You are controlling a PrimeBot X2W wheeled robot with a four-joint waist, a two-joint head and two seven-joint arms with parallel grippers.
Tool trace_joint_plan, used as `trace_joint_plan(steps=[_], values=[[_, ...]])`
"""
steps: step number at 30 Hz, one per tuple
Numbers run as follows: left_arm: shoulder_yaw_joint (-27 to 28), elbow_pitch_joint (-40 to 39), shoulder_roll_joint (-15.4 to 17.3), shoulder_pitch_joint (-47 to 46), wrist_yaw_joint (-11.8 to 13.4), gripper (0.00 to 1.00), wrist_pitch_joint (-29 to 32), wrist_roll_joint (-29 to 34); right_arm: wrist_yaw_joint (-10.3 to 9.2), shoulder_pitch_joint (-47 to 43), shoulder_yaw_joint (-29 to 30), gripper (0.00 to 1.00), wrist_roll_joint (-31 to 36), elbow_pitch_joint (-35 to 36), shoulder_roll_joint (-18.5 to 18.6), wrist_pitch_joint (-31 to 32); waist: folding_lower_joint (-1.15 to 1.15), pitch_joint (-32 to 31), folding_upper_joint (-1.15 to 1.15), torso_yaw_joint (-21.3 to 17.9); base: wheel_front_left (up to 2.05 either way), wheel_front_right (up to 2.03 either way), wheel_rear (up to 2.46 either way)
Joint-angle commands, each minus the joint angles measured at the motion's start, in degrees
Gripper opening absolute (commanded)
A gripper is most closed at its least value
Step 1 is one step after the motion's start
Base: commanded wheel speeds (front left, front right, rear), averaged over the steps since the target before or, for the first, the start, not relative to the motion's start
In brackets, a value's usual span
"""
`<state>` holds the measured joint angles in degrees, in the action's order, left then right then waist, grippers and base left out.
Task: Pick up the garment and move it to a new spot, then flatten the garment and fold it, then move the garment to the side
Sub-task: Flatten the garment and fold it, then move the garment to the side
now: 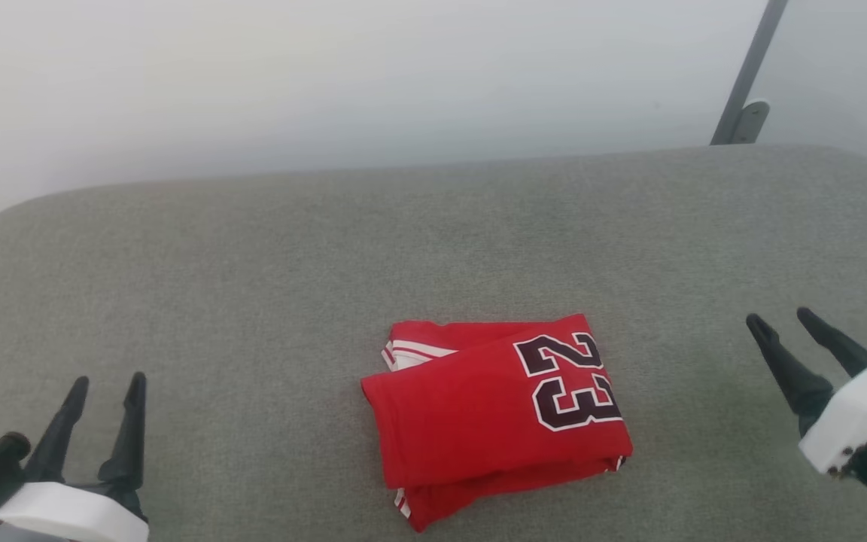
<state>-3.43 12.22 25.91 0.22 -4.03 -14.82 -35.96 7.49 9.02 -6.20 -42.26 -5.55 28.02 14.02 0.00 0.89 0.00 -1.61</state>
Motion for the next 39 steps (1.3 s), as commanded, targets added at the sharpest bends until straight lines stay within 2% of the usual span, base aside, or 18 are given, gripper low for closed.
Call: trace_joint_plan(steps=[1,11,19,25,32,39], values=[[0.69,-0.57,0.04,0.73,0.14,1.0,-0.48,0.1,-0.02,-0.95,-0.31,1.0,0.53,-0.23,-0.02,-2.1,0.0,-0.54,0.0,-0.52,0.0,0.0,0.0],[3.8,-1.81,-0.11,3.7,-0.14,1.0,-0.39,1.09,-0.02,-3.77,-1.37,1.0,2.27,-4.07,2.2,-17.37,0.0,-1.63,0.0,-0.5,0.0,0.0,0.0],[6.16,-1.97,-0.82,5.74,-0.29,1.0,-0.39,2.45,-0.02,-5.67,-1.53,1.0,4.07,-7.37,2.31,-23.62,0.0,-2.25,0.0,0.14,0.0,0.0,0.0],[7.49,-2.16,-1.78,6.8,-0.69,1.0,-0.4,3.34,-0.02,-6.69,-1.1,1.0,4.5,-8.48,1.44,-25.18,0.0,-2.54,0.0,0.88,0.0,0.0,0.0],[8.03,-2.26,-2.31,6.54,-0.94,1.0,-0.4,3.66,-0.02,-7.56,0.04,1.0,5.42,-7.6,0.08,-24.19,0.0,-2.52,0.0,1.42,0.0,0.0,0.0],[7.78,-2.24,-2.7,6.05,-1.2,1.0,-0.4,4.18,-0.02,-7.12,-0.2,1.0,4.89,-7.69,0.35,-23.83,0.0,-2.23,0.0,1.87,0.0,0.0,0.0]])
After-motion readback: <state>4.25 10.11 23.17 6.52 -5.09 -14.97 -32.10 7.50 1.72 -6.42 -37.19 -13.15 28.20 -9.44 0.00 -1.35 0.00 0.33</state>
